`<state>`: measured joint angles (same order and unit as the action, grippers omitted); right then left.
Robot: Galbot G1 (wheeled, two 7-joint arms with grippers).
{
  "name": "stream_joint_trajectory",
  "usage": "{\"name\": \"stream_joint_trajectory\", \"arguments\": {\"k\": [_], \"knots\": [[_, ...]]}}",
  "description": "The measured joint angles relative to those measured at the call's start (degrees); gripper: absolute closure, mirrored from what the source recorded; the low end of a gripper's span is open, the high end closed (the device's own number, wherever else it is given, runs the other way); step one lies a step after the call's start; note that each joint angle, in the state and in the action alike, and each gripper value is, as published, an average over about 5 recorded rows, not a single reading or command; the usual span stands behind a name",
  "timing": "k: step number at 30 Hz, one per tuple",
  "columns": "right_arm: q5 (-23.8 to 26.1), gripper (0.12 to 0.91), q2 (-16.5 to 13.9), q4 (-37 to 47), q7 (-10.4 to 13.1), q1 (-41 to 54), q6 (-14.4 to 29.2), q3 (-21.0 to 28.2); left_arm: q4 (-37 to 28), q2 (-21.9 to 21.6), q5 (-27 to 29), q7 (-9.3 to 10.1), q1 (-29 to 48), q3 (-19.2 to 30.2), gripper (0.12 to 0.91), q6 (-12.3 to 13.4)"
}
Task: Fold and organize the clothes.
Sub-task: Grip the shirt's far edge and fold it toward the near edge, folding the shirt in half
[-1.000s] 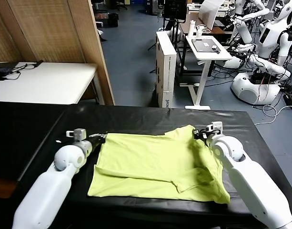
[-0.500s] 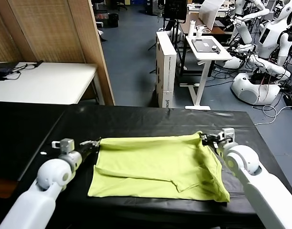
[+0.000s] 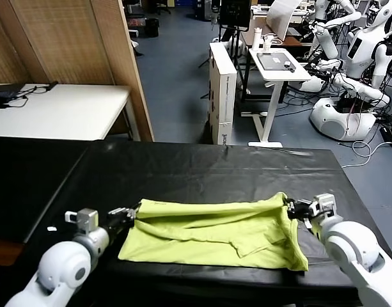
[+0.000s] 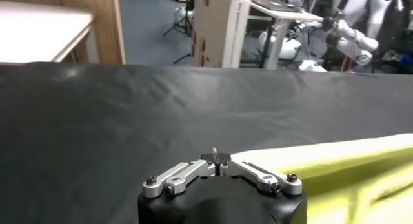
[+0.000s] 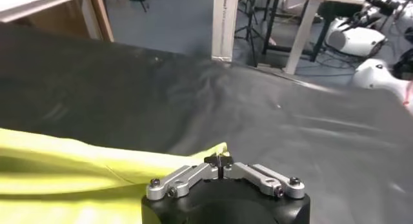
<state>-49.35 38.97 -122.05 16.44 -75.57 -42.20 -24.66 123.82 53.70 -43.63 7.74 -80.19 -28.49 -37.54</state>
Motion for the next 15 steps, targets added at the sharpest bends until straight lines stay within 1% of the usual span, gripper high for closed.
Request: {"name": "stream_joint_trajectory", "arguments": {"k": [4, 8, 15], "knots": [[0.04, 0.885, -0.07, -0.72, 0.19, -1.42, -0.01, 0.03, 1.08, 0.27, 0.84, -0.66, -2.84, -1.33, 0.884, 0.03], [0.17, 0.885, -0.27, -1.87, 0.32, -3.0, 0.0, -0.28, 1.28, 0.85, 2.24, -1.26, -4.98, -1.62, 0.884, 0.18], [0.92, 0.885, 0.05, -2.74, 1.03, -6.26, 0.0, -0.39, 1.67, 1.04, 3.02, -1.39, -7.54, -2.93, 0.884, 0.34]]}}
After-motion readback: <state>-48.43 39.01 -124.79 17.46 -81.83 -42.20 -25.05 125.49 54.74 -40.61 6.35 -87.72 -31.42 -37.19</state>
